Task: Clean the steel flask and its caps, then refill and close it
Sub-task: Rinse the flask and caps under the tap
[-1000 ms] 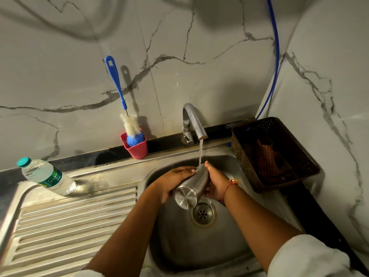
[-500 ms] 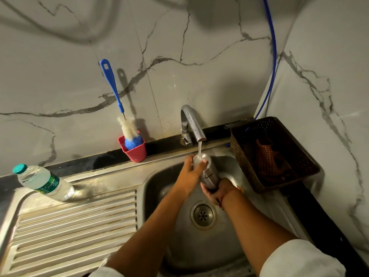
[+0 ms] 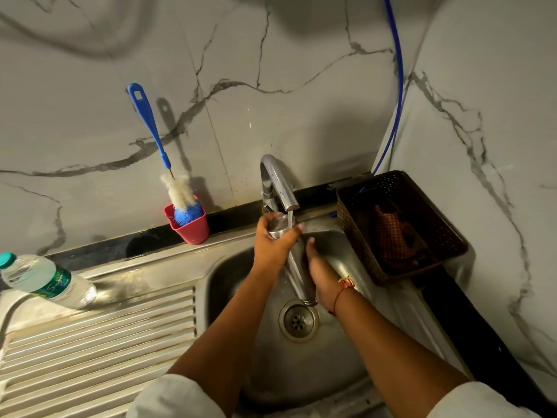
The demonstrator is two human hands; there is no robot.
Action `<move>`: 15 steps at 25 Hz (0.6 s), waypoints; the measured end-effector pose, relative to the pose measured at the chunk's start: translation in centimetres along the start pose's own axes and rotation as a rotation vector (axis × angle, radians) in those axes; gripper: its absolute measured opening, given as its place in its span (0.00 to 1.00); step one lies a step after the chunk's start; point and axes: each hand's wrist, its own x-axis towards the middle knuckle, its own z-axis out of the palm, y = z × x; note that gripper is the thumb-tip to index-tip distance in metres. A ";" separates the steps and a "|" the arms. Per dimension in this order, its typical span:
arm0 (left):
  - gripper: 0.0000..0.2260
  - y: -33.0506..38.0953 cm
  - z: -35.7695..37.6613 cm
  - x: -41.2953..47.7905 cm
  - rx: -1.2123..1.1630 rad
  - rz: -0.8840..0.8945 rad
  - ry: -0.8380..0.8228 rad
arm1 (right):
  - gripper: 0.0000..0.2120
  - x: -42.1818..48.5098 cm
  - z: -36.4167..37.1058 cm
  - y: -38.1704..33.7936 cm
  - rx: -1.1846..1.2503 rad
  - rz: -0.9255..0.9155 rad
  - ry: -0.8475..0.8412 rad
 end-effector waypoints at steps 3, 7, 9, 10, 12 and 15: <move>0.27 0.5 -1.0 0.8 -0.063 -0.117 -0.054 | 0.23 0.1 -1.8 1.0 -0.354 -0.284 -0.166; 0.27 0.5 -0.6 0.5 -0.166 -0.188 -0.077 | 0.38 1.1 -2.0 1.0 -0.507 -0.501 -0.072; 0.29 0.2 0.5 0.2 -0.072 -0.153 -0.007 | 0.38 1.2 -0.9 1.2 -0.603 -0.563 0.122; 0.31 0.1 1.2 0.0 0.013 -0.125 0.047 | 0.36 1.4 -0.4 1.8 -0.638 -0.591 0.217; 0.33 -0.1 2.3 -0.5 0.151 -0.062 0.154 | 0.29 1.5 0.7 2.5 -0.689 -0.654 0.329; 0.30 0.2 1.8 -0.2 0.103 -0.004 0.118 | 0.29 1.1 0.0 0.9 -0.571 -0.605 0.080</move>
